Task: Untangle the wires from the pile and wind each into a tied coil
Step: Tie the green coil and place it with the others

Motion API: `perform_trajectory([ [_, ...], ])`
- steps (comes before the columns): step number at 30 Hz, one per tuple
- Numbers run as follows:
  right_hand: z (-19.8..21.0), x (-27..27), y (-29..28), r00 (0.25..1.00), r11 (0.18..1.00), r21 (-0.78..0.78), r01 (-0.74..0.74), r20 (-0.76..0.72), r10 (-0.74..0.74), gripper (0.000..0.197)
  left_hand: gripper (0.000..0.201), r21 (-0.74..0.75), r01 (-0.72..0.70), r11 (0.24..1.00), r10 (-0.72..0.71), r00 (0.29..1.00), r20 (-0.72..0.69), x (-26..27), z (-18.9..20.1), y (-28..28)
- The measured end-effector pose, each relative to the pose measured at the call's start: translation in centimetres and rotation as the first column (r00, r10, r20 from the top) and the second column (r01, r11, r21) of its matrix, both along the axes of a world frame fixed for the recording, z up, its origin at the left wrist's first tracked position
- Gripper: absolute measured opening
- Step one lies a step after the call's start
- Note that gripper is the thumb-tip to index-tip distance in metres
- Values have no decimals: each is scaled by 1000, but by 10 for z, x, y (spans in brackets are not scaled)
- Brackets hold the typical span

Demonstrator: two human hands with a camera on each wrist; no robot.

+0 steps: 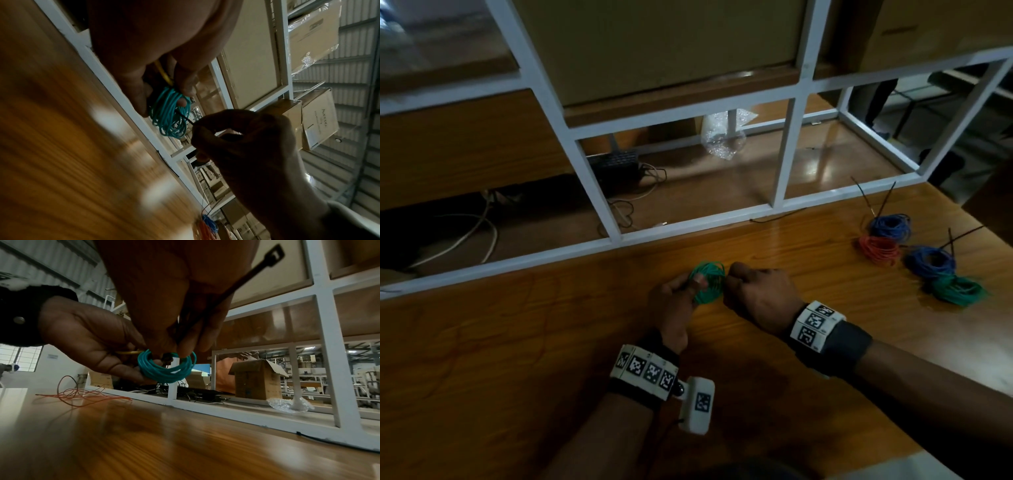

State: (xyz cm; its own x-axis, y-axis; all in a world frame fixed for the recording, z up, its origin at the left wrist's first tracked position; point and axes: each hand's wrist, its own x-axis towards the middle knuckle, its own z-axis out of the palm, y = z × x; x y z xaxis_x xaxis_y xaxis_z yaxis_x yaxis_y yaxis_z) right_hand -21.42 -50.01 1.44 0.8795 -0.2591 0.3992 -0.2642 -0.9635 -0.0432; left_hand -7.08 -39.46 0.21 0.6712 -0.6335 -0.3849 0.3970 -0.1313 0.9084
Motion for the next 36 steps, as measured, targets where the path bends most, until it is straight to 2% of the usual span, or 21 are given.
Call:
perform_trajectory([
  [3, 1, -5, 12, 998, 999, -31, 39, 49, -37, 19, 55, -6, -59, 998, 59, 998, -29, -8, 2, 2],
  [5, 0, -10, 19, 994, 997, -49, 62, 98, -57, 20, 73, 10, -54, 999, 54, 997, -55, -11, 3, 6],
  [6, -2, -12, 21, 990, 996, -56, 70, 124, -62, 21, 71, 9, -23, 1000, 24, 997, -70, -12, 3, 7],
  [8, -8, -13, 24, 984, 994, -71, 82, 163, -69, 19, 46, 9, 39, 999, -38, 995, -91, -14, 2, 11],
  [9, -10, -13, 26, 984, 994, -77, 80, 168, -66, 18, 41, -1, 66, 998, -66, 992, -108, -14, 0, 12],
  [13, -15, -15, 29, 991, 999, -19, 31, 134, -28, 18, 62, -34, 105, 994, -108, 990, -90, -16, 3, 13],
  [16, -7, -23, 27, 994, 987, 156, 37, 100, -53, 28, 64, -48, 99, 994, -102, 993, -53, -14, 7, 15],
  [19, -2, -47, 19, 968, 887, 452, 95, 165, -187, 40, 58, -87, 61, 994, -68, 995, -76, -4, 7, 19],
  [21, -1, -68, 15, 913, 756, 649, 84, 253, -319, 39, 40, -110, 48, 993, -58, 994, -95, 2, 11, 24],
  [24, -5, -91, 18, 877, 553, 831, 53, 226, -424, 26, 21, -139, 63, 988, -83, 987, -141, 4, 15, 29],
  [26, -12, -97, 23, 910, 529, 848, 31, 195, -367, 23, 21, -159, 74, 984, -102, 979, -175, 2, 18, 29],
  [28, -18, -97, 30, 934, 512, 859, 25, 163, -319, 36, 23, -167, 75, 983, -107, 975, -193, -1, 19, 28],
  [31, -23, -92, 42, 888, 407, 913, -31, 212, -408, 34, 21, -164, 83, 983, -115, 975, -191, -6, 21, 27],
  [34, -27, -92, 53, 816, 449, 885, -126, 350, -460, 16, 19, -157, 107, 982, -130, 981, -146, -11, 20, 28],
  [36, -26, -94, 57, 798, 500, 852, -156, 407, -445, 19, 20, -139, 146, 979, -155, 986, -59, -16, 20, 30],
])
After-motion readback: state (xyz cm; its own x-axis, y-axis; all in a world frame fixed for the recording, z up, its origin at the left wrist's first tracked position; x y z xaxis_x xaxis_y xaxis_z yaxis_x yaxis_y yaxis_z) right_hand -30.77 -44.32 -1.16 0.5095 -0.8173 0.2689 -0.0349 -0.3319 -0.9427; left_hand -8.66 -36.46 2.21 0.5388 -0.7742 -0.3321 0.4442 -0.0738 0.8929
